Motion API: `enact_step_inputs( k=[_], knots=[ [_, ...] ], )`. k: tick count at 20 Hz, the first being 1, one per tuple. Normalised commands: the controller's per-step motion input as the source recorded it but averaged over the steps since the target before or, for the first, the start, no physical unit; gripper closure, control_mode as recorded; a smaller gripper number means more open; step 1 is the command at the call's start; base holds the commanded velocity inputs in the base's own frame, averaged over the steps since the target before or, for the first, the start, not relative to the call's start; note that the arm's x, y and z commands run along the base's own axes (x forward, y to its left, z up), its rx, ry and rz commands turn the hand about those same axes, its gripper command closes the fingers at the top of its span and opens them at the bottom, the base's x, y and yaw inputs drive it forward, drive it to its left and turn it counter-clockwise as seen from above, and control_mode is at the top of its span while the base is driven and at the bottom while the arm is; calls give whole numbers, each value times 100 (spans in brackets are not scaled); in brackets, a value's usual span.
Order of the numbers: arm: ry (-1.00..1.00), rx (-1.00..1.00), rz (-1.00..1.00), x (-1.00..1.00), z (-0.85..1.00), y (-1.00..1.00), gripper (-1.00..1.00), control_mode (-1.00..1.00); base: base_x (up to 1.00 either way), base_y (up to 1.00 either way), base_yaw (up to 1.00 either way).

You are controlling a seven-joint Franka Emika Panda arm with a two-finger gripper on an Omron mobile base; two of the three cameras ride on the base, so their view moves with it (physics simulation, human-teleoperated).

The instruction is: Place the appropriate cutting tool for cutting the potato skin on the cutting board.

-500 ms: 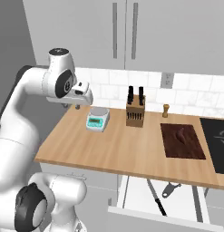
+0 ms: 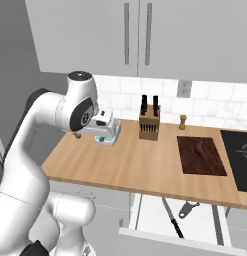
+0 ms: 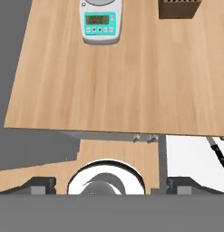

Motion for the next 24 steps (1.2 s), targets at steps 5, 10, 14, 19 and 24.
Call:
enact_step_inputs(
  k=[5, 10, 14, 19, 24],
  knots=[
    [1, 0, 0, -49, -43, -99, -100, -100, 0, 0, 0],
    [6, 0, 0, -26, -53, -100, -100, -100, 0, 0, 0],
    [8, 0, 0, -9, -57, -100, -100, -100, 0, 0, 0],
    [17, 0, 0, 0, -57, -100, -100, -100, 0, 0, 0],
    [14, 0, -2, -19, -29, -98, -100, -100, 0, 0, 0]
  ],
)
